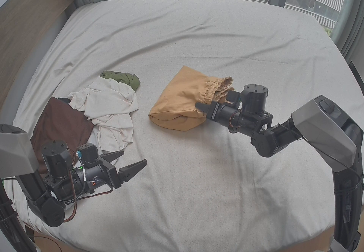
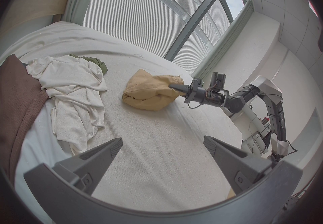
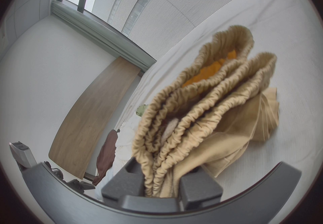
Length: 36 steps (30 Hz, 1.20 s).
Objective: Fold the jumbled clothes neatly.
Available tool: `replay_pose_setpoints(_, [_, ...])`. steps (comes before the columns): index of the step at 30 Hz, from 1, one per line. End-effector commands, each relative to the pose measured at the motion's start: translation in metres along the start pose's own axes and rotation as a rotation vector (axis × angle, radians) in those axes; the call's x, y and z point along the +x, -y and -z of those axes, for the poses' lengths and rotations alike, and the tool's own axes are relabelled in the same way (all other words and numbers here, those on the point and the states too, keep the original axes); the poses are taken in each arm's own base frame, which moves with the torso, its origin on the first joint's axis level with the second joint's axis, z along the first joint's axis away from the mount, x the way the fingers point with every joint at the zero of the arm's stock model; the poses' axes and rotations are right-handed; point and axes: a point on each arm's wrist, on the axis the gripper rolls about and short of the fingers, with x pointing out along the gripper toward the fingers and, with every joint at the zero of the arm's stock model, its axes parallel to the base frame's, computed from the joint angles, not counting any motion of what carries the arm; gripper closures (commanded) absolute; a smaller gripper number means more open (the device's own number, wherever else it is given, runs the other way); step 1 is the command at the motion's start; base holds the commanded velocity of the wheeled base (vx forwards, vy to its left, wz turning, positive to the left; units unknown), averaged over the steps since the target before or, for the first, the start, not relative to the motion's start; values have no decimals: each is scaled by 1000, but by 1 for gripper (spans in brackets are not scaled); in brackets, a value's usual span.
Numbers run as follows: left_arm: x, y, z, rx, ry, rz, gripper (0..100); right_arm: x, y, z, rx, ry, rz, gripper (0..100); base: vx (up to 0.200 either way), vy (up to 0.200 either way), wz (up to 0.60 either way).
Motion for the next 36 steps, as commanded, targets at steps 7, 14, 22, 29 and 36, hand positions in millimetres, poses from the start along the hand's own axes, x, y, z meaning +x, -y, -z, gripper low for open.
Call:
replay_pose_setpoints(7, [0,0,-2,-14,10,-2,0,-13,13,27,24,-53,68,100,0,0,0])
replay_pose_setpoints(14, [0,0,-2,-14,11,-3,0,-12,24,38,23,-37,111,100,0,0,0])
replay_pose_setpoints(22, [1,-1,-4,-10,18,-1,0,-13,24,36,18,-11,103,0,0,0,0])
replay_pose_setpoints(29, [2,-1,-5,-8,22,0,0,-41,18,17,-23,50,190,0,0,0,0])
replay_pose_setpoints(36, [0,2,-9,-1,39,8,0,-90,8,-9,-44,116,241,0,0,0,0])
